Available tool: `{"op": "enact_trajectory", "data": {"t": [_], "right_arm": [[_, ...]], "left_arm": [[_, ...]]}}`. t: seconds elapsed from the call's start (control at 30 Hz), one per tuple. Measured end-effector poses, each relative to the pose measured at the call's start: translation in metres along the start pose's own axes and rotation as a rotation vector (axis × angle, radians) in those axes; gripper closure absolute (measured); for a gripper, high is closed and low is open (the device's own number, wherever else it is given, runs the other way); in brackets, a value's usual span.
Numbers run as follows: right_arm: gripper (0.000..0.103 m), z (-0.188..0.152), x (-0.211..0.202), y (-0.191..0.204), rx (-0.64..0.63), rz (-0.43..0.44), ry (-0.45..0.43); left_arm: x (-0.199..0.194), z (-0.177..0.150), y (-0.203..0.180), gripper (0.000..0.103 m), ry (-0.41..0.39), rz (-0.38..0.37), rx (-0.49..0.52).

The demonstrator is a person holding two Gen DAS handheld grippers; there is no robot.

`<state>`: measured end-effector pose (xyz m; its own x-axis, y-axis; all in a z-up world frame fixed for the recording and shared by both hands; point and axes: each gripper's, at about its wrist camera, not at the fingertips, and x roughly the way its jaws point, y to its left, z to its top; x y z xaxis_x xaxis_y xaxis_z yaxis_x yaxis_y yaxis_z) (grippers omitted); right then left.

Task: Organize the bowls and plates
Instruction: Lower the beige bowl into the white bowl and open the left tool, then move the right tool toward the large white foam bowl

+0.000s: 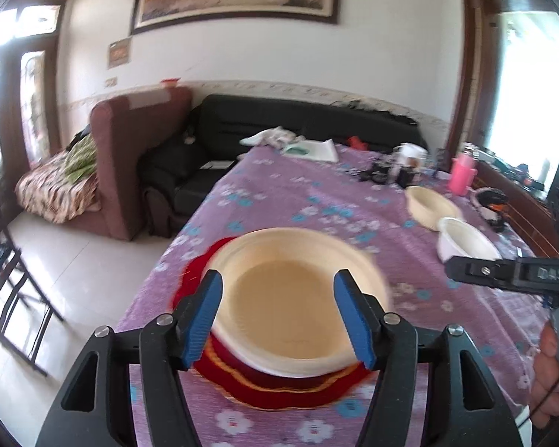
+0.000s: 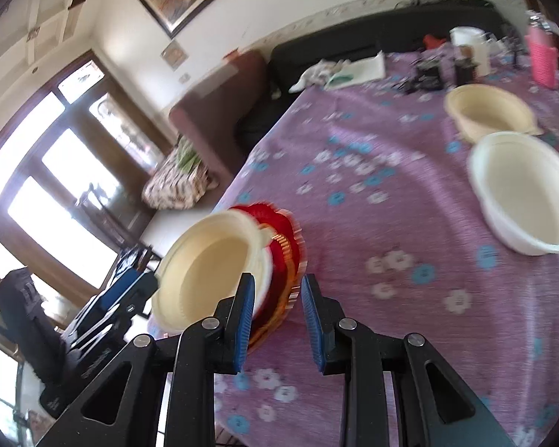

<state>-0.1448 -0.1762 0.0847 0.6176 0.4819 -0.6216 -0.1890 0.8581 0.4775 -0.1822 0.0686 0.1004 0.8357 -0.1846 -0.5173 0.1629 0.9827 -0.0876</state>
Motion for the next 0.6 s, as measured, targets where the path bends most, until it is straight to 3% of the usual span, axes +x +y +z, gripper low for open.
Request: {"op": "enact_trajectory", "data": {"t": [0.23,0.4,0.6], "right_arm": [[0.074,-0.004,-0.055,-0.045,0.044,-0.103,-0.154],[0.074,-0.007,-0.096,-0.098,0.134,-0.209,-0.254],[0.074,-0.018,-0.13,-0.171,0.293,-0.299,-0.309]], "left_arm": [[-0.003,-0.01,-0.075,0.036,-0.003,-0.149,0.133],[0.02,-0.031,-0.143,0.034,0.083,-0.282,0.254],[0.064,-0.05,-0.191,0.034,0.211,-0.357,0.309]]}}
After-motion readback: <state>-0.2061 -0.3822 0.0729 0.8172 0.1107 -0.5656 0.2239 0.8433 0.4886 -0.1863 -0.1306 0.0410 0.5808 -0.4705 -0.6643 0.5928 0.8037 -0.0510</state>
